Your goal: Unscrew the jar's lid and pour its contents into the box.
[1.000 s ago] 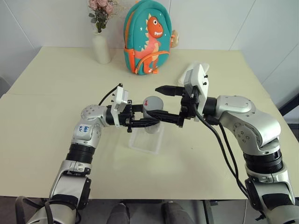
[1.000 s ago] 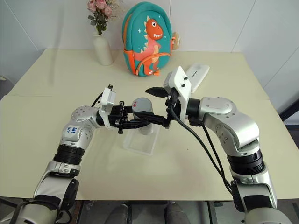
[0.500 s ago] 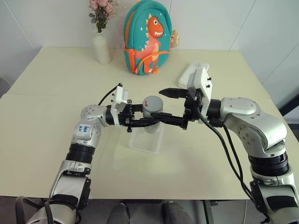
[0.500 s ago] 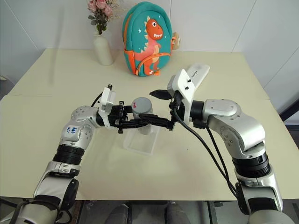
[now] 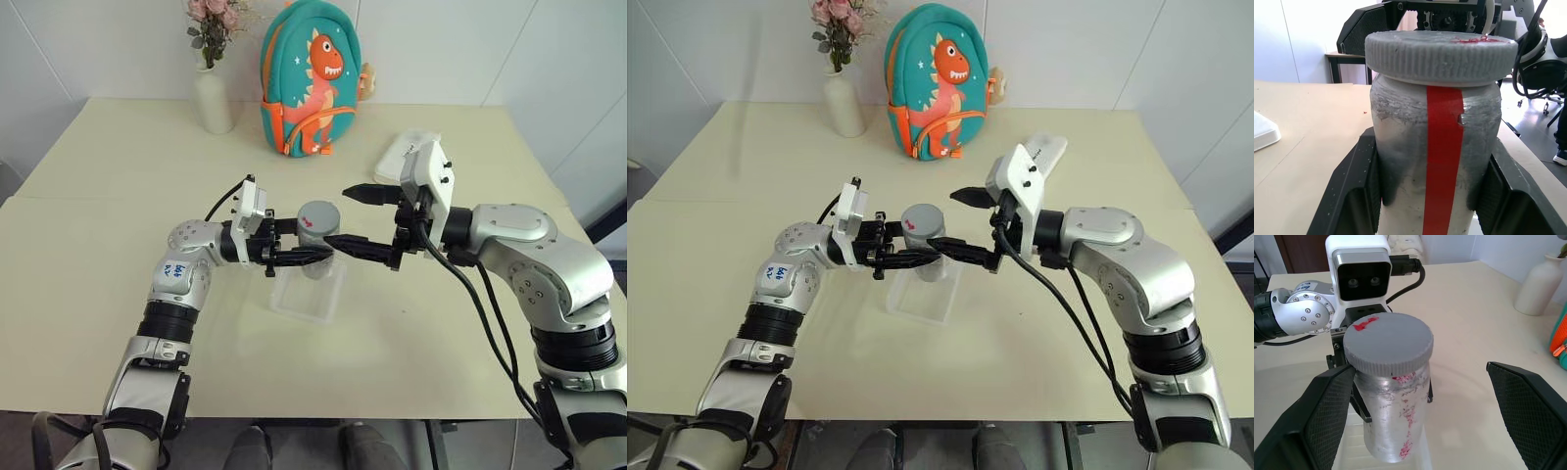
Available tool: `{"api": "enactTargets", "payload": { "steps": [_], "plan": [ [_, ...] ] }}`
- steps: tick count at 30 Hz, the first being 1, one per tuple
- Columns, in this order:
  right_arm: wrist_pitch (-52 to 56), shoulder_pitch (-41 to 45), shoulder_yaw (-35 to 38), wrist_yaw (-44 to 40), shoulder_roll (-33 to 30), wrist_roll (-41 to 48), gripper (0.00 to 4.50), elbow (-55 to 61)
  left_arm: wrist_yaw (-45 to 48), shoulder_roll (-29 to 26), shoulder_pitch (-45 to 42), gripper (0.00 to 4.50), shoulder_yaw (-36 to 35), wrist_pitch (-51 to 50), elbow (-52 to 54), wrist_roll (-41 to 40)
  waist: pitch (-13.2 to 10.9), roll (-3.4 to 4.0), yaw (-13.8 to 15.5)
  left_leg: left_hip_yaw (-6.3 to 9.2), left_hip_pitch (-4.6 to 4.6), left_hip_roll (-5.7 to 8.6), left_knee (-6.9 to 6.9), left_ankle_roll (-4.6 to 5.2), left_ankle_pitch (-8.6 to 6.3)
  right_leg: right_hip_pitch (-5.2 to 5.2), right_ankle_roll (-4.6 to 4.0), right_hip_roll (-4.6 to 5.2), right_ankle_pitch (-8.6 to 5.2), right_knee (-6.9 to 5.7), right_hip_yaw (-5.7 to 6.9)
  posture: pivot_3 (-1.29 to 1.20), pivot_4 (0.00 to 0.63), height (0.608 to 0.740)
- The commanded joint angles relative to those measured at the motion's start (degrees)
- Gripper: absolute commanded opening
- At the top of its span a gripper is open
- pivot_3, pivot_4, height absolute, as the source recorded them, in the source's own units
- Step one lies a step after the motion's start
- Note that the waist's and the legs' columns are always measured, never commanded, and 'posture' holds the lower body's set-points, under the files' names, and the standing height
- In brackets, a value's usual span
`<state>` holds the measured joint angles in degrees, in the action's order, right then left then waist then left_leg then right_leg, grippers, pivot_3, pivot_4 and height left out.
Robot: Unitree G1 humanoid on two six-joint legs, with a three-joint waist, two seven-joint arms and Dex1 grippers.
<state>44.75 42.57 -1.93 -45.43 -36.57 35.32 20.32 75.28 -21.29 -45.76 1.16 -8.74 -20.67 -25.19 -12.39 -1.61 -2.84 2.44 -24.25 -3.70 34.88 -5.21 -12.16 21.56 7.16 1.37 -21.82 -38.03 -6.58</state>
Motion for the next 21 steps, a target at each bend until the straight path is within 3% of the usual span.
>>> {"api": "enactTargets", "payload": {
  "steps": [1, 21],
  "plan": [
    [1.2, -1.2, 2.6, 0.1, -2.2, 0.9, 4.48, 2.5, 1.3, -0.2, -0.7, 1.98, -0.1, 1.1, 1.2, -0.3, 0.0, 0.00, 0.1, 0.00, 0.00, 0.00, 0.00, 0.00, 0.00, 0.00, 0.00, 0.00, 0.00, 0.00, 0.00, 0.00, 0.150, 0.740],
    [6.4, 1.2, 6.5, 2.8, 0.4, 11.8, 4.48, 5.7, 2.6, 0.3, -2.3, 1.98, -0.1, 2.9, -2.1, 0.4, 0.0, 0.00, -0.1, 0.00, 0.00, 0.00, 0.03, 0.01, 0.00, -0.01, 0.00, 0.00, 0.00, -0.02, 0.00, 0.00, 0.150, 0.740]
  ]
}}
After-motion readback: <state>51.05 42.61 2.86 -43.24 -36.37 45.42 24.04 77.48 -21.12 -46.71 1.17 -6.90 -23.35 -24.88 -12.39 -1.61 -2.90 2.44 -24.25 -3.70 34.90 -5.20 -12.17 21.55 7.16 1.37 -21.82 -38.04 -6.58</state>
